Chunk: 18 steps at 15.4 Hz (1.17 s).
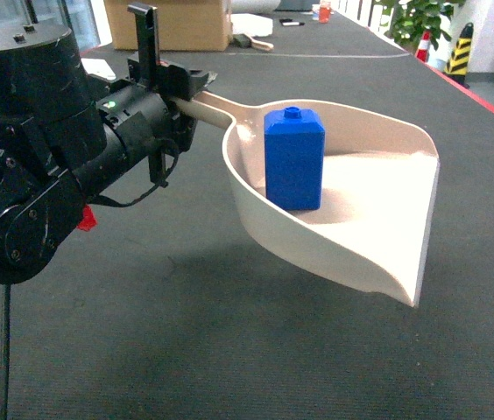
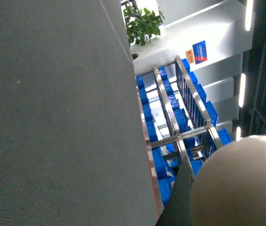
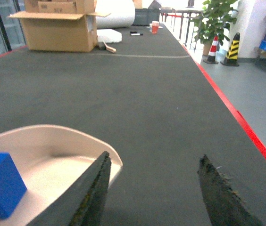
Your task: Place part in tray to right shelf
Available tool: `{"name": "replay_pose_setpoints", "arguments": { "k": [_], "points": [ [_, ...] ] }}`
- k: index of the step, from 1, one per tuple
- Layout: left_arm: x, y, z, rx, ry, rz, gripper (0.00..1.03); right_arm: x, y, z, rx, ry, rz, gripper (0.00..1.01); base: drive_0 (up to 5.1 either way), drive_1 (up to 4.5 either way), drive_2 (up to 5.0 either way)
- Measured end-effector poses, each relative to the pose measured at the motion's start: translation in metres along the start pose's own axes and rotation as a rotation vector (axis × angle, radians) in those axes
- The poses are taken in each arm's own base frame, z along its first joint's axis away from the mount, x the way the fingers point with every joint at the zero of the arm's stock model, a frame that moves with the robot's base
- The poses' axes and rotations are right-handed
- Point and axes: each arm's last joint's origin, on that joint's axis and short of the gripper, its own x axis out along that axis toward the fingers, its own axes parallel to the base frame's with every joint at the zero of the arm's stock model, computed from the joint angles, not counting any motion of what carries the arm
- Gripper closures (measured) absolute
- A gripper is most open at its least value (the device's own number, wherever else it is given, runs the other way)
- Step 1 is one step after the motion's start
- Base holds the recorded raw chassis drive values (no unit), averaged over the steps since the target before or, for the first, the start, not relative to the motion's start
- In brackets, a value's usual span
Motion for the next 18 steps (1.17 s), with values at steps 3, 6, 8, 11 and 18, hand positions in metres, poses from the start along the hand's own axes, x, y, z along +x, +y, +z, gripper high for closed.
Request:
{"name": "replay_pose_setpoints", "arguments": {
  "k": [3,6,8,11,18],
  "points": [
    [0.000,0.000,0.000,0.000,-0.001,0.001,0.90,-0.027,-0.020,-0.030,-0.005,0.021,0.002,0.77,0.0,0.00,0.0],
    [0.000,0.000,0.000,0.000,-0.001,0.001,0.90,-0.047,-0.032,-0.047,-0.007,0.030,0.006,0.99,0.0,0.00,0.0],
    [0.000,0.000,0.000,0.000,-0.001,0.001,0.90,-0.060,-0.038,-0.054,-0.006,0.021,0.001,0.99,0.0,0.00,0.0],
    [0.000,0.000,0.000,0.001,-0.002,0.001,0.90,-0.073,-0.051,-0.063,-0.005,0.025,-0.009,0.99,0.0,0.00,0.0],
    [0.000,0.000,0.000,0.000,-0.001,0.001,0.90,-0.078,-0.050,-0.067,-0.005,0.024,0.007,0.19,0.7,-0.34,-0.3]
  ]
}}
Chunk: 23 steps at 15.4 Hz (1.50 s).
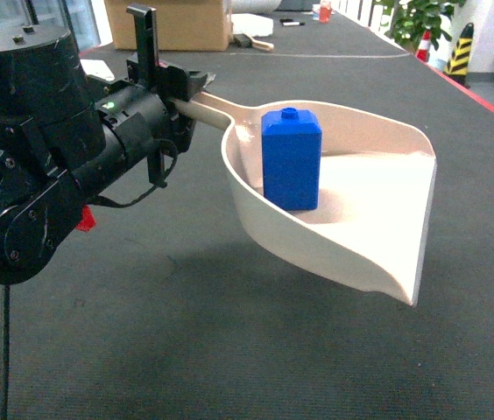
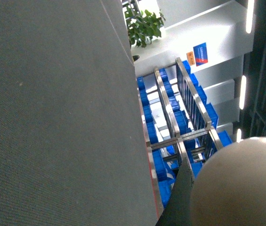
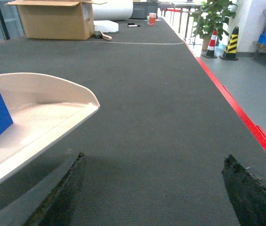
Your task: Place part in tray to right shelf
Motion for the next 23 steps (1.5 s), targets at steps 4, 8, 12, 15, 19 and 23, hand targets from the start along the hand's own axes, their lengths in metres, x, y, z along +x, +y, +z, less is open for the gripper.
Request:
{"name": "replay_pose_setpoints", "arguments": {
  "k": [4,8,12,15,19,23],
  "points": [
    [-0.0004,0.0005,0.0028,0.001,-0.009,0.002,0.90,0.0000,0.0000,0.0000,0.000,-0.001,0.000,0.03,4.8,-2.60,-2.6],
    [-0.0002,0.0005,0.0012,0.002,-0.006,0.003,0.90,-0.0001,0.0000,0.0000,0.000,-0.002,0.000,0.03,5.0,-2.41,-2.4],
    [-0.0001,-0.0003,0.0009,0.003,-0.003,-0.004,0.90,0.0000,0.0000,-0.0001,0.000,-0.001,0.000,0.03,5.1,-2.33,-2.3],
    [-0.0001,-0.0001,0.0008,0.003,-0.002,-0.002,0.90,0.0000,0.0000,-0.0001,0.000,-0.001,0.000,0.03,5.0,-2.45,-2.4],
    [0.0000,-0.0002,0.0009,0.003,-0.003,-0.003,0.90,-0.0001,0.0000,-0.0002,0.000,0.000,0.000,0.03,5.0,-2.42,-2.4],
    [0.0000,0.0000,0.0009,0.002,-0.002,-0.001,0.90,-0.0001,0.0000,-0.0001,0.000,0.000,0.000,0.03,5.0,-2.34,-2.3]
  ]
}}
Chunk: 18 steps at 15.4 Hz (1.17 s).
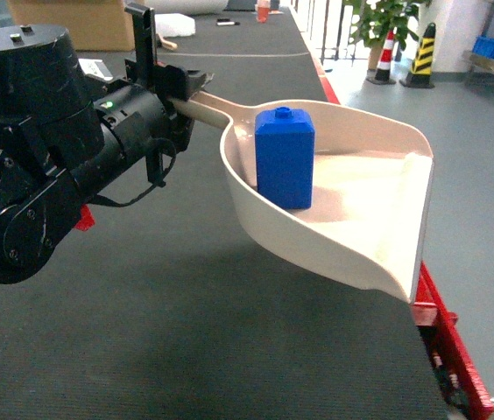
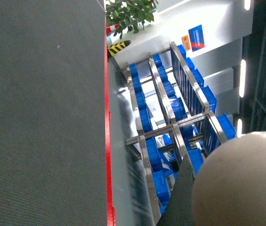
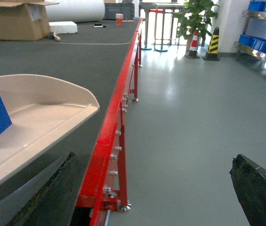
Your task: Place part in tray to right shelf
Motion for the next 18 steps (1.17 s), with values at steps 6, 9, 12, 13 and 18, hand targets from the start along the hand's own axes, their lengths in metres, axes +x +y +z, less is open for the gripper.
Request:
{"name": "replay_pose_setpoints", "arguments": {
  "k": [6,9,12,13,18],
  "points": [
    [0.0000,-0.0002,0.0000,0.001,0.000,-0.002,0.90,0.0000,0.0000,0.0001,0.000,-0.001,0.000,0.03,4.9,-1.89,-2.8],
    [0.0000,-0.0002,0.0000,0.001,0.000,-0.002,0.90,0.0000,0.0000,-0.0001,0.000,0.000,0.000,0.03,4.8,-1.48,-3.4],
    [0.0000,0.0003,-0.0001,0.000,0.001,0.003,0.90,-0.0001,0.0000,0.0000,0.000,-0.001,0.000,0.03,4.9,-1.79,-3.1],
    [0.0000,0.0001,0.0000,0.001,0.001,0.001,0.90,0.0001,0.0000,-0.0004,0.000,0.003,0.000,0.03,5.0,-2.48,-2.5],
    [0.0000,0.0001,0.0000,0.001,0.000,0.001,0.90,0.0000,0.0000,-0.0001,0.000,0.000,0.000,0.03,4.9,-2.51,-2.5]
  ]
}}
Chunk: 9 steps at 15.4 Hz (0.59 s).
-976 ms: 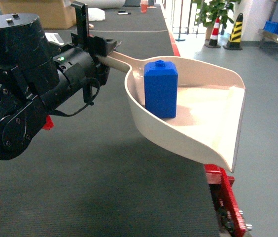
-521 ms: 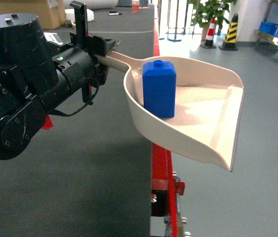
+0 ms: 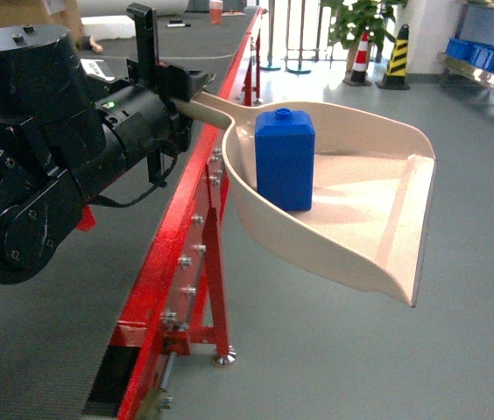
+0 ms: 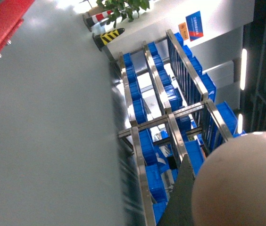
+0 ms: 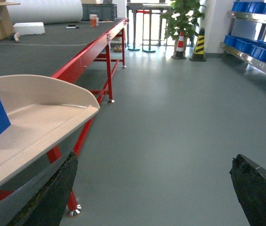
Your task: Place part in tray to right shelf
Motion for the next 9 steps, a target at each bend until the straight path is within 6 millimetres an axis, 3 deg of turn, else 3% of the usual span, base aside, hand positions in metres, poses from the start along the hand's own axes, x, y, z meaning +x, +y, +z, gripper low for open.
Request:
{"name": "replay_pose_setpoints", "arguments": {
  "k": [9],
  "points": [
    [0.0000,0.0000,0.0002,-0.001,-0.001,0.000,0.90,-0.0001,0.0000,0.0000,0.000,0.000,0.000,0.03,4.9,-2.47,-2.5]
  ]
}}
